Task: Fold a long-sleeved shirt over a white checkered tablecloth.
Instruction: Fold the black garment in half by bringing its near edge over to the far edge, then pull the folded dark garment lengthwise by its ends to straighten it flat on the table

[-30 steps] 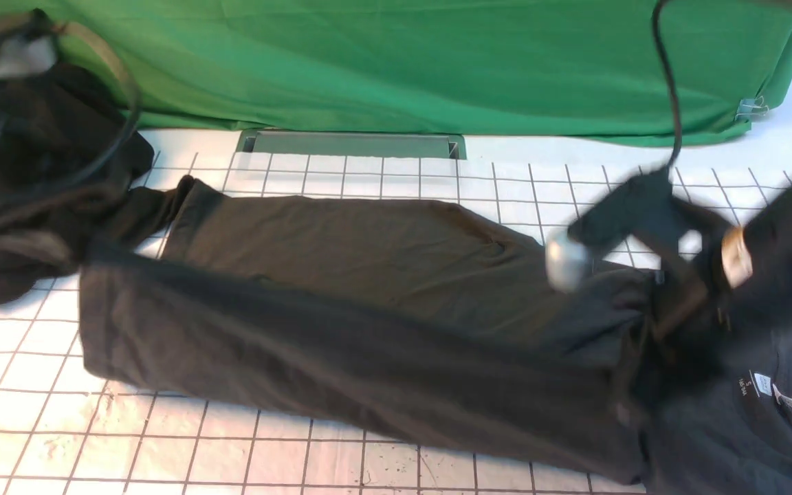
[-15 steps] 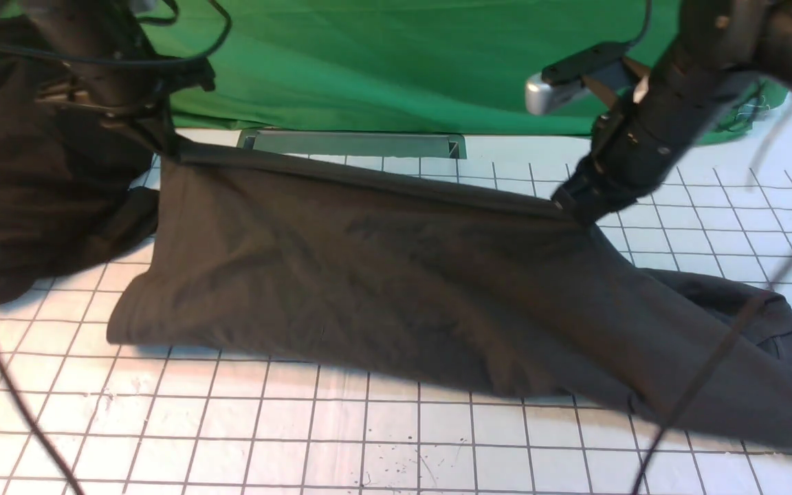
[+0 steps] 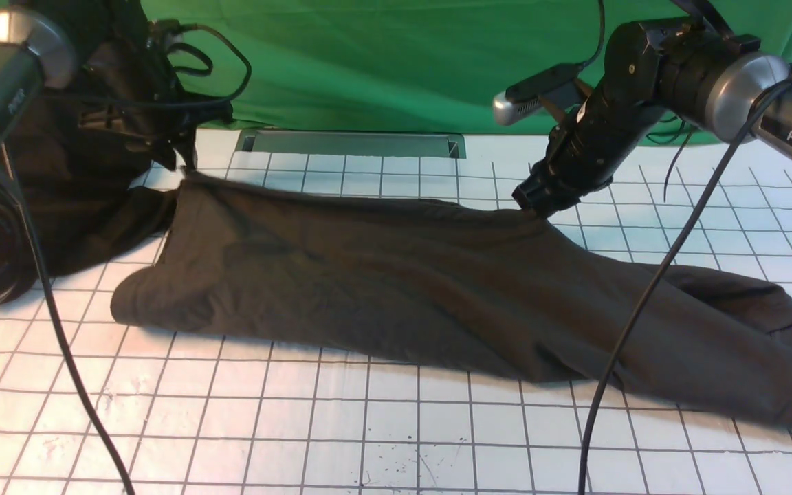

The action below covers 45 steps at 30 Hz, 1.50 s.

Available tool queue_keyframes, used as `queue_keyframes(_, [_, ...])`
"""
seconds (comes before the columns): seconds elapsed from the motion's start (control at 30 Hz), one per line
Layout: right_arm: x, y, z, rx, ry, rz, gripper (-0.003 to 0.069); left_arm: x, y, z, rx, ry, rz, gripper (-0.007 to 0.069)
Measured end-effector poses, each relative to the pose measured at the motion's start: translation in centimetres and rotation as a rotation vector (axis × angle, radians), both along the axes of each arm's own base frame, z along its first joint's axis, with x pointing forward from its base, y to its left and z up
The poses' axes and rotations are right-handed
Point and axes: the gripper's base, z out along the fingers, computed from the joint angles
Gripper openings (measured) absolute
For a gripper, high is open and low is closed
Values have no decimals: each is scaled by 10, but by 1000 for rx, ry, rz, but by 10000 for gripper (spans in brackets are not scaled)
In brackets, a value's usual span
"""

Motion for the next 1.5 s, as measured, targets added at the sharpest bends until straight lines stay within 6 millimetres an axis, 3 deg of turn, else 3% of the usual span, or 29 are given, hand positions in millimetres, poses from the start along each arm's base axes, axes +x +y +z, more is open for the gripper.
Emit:
queue_keyframes(0.1, [-1, -1, 2, 5, 12, -18, 328, 2, 1, 2, 14, -21, 1, 353])
queue_keyframes(0.17, [-7, -2, 12, 2, 32, -24, 345, 1, 2, 9, 15, -27, 3, 454])
queue_keyframes(0.23, [-13, -5, 22, -2, 52, -28, 342, -3, 2, 17, 12, -12, 7, 493])
queue_keyframes(0.27, [-18, -7, 31, -5, 64, -29, 324, -4, 1, 24, 5, -15, 8, 508])
queue_keyframes(0.3, [-29, -13, 52, -21, 83, -26, 258, -10, -2, 44, -30, -40, -18, 499])
queue_keyframes(0.37, [-40, -20, 74, -39, 80, -15, 165, -17, -9, 66, -91, -76, -65, 433])
queue_keyframes(0.43, [-44, -26, 84, -41, 72, -17, 108, -20, -13, 73, -116, -88, -90, 370])
queue_keyframes(0.5, [-52, -44, 98, -31, 62, -52, 28, -36, -28, 98, -170, -117, -174, 150])
queue_keyframes(0.6, [-64, -78, 94, -14, 124, -127, 3, -61, -51, 105, -162, -74, -276, 21])
queue_keyframes(0.67, [-70, -88, 86, -15, 162, -150, 3, -71, -59, 101, -151, -38, -304, 8])
queue_keyframes(0.73, [-85, -112, 65, -29, 260, -204, 53, -95, -81, 79, -116, 82, -364, -3])
queue_keyframes(0.77, [-86, -114, 63, -29, 266, -211, 60, -98, -83, 74, -113, 102, -367, -5])
queue_keyframes(0.8, [-90, -124, 48, -34, 305, -236, 134, -110, -95, 55, -96, 167, -400, -6])
queue_keyframes(0.83, [-91, -127, 42, -36, 314, -241, 167, -114, -99, 45, -92, 197, -407, -7])
queue_keyframes(0.9, [-90, -132, 21, -37, 328, -256, 312, -124, -109, 18, -78, 249, -434, -6])
queue_keyframes(0.93, [-90, -133, 19, -38, 330, -257, 324, -126, -110, 14, -76, 256, -437, -6])
queue_keyframes(1.0, [-85, -134, 4, -37, 328, -261, 435, -134, -113, -11, -59, 296, -446, -6])
queue_keyframes(1.13, [-75, -133, -20, -36, 317, -260, 496, -142, -105, -45, -17, 349, -417, -6])
queue_keyframes(1.2, [-72, -133, -28, -37, 327, -262, 489, -145, -102, -52, -10, 359, -402, -6])
queue_keyframes(1.27, [-71, -133, -37, -41, 348, -262, 439, -146, -100, -55, -16, 358, -383, -5])
queue_keyframes(1.37, [-71, -133, -40, -42, 357, -261, 308, -146, -99, -55, -17, 354, -381, -3])
queue_keyframes(1.43, [-70, -133, -37, -43, 365, -258, 110, -146, -99, -55, -17, 351, -381, -3])
queue_keyframes(1.5, [-69, -132, -33, -43, 364, -255, 56, -146, -99, -55, -17, 352, -380, -3])
